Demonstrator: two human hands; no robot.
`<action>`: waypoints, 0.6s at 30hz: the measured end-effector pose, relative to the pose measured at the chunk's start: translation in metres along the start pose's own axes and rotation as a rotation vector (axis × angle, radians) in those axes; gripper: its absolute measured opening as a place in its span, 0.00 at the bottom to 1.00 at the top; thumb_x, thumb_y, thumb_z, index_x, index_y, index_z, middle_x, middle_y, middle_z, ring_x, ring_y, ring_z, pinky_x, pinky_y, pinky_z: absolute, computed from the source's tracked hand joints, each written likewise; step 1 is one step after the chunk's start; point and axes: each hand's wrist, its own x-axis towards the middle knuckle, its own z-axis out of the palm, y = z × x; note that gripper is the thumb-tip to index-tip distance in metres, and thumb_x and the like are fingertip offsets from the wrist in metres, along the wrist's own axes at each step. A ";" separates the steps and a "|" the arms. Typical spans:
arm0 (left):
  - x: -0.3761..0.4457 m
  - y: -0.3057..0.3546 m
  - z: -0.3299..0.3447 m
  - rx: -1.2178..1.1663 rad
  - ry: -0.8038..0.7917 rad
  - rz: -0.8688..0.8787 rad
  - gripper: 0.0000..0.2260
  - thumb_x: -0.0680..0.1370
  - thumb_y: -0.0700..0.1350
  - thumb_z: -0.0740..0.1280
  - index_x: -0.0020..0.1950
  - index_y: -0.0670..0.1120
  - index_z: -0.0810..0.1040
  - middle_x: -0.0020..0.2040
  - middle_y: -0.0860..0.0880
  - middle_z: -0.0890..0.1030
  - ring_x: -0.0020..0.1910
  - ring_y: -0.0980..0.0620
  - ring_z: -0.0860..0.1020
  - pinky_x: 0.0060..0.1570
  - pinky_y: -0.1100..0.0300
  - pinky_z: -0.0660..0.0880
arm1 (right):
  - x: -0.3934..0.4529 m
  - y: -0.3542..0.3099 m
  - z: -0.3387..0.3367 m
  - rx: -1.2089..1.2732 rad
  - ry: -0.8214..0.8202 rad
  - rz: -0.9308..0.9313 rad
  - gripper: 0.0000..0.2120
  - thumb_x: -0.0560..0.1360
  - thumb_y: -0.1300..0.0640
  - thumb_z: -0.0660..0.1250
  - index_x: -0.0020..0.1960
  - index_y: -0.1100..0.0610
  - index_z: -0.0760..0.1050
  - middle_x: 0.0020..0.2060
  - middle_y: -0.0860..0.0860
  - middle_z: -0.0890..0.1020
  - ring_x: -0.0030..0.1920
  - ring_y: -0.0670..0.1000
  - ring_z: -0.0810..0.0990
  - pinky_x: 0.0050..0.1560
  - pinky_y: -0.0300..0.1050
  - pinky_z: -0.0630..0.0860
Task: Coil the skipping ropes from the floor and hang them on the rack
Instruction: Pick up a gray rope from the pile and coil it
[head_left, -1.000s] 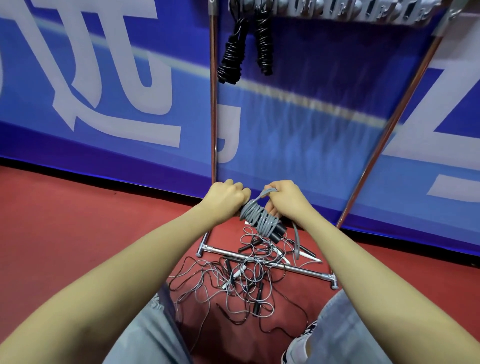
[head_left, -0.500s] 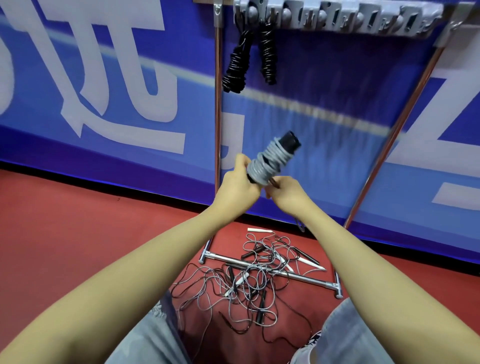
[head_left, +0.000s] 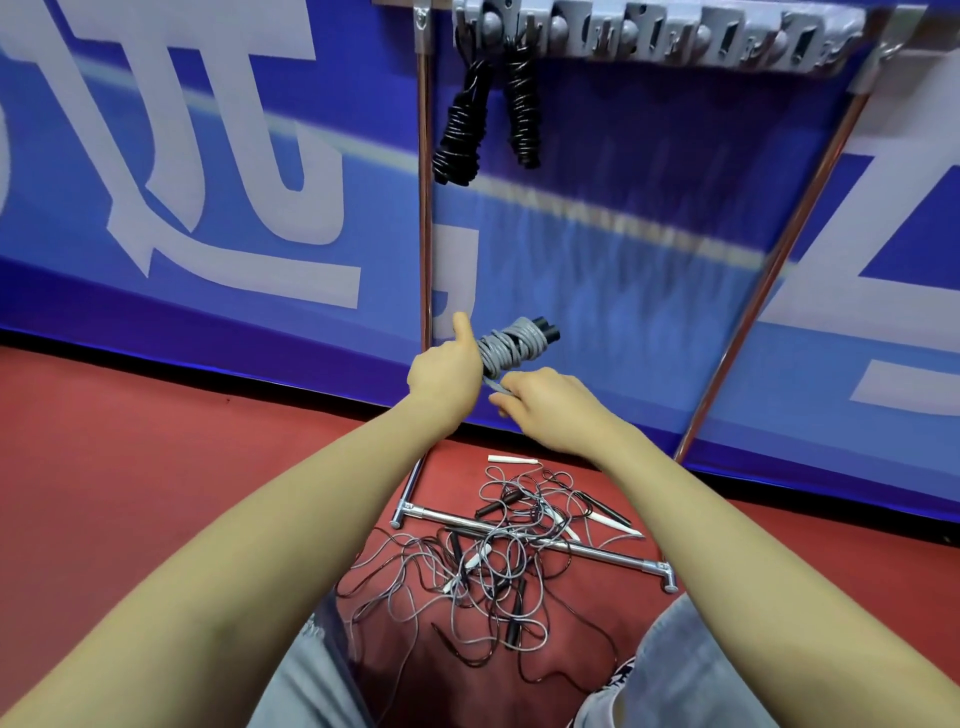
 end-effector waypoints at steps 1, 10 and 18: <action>-0.001 -0.002 0.001 0.056 0.002 0.036 0.21 0.77 0.32 0.57 0.69 0.36 0.56 0.48 0.42 0.81 0.45 0.40 0.80 0.33 0.53 0.67 | 0.000 0.000 -0.001 -0.008 0.007 -0.015 0.14 0.82 0.49 0.55 0.45 0.57 0.71 0.45 0.57 0.80 0.47 0.60 0.77 0.41 0.49 0.67; -0.002 -0.031 0.022 0.211 0.181 0.615 0.19 0.44 0.37 0.78 0.26 0.44 0.70 0.19 0.49 0.68 0.13 0.49 0.67 0.26 0.71 0.49 | 0.003 0.008 -0.007 0.077 0.031 0.037 0.14 0.77 0.44 0.64 0.44 0.55 0.69 0.39 0.50 0.77 0.44 0.55 0.74 0.39 0.48 0.66; 0.000 -0.039 0.020 0.275 0.437 0.899 0.09 0.67 0.35 0.54 0.30 0.43 0.71 0.25 0.47 0.69 0.22 0.48 0.68 0.23 0.60 0.58 | 0.005 0.012 0.014 0.433 -0.048 0.077 0.16 0.76 0.46 0.66 0.49 0.60 0.79 0.43 0.55 0.82 0.47 0.54 0.78 0.51 0.54 0.75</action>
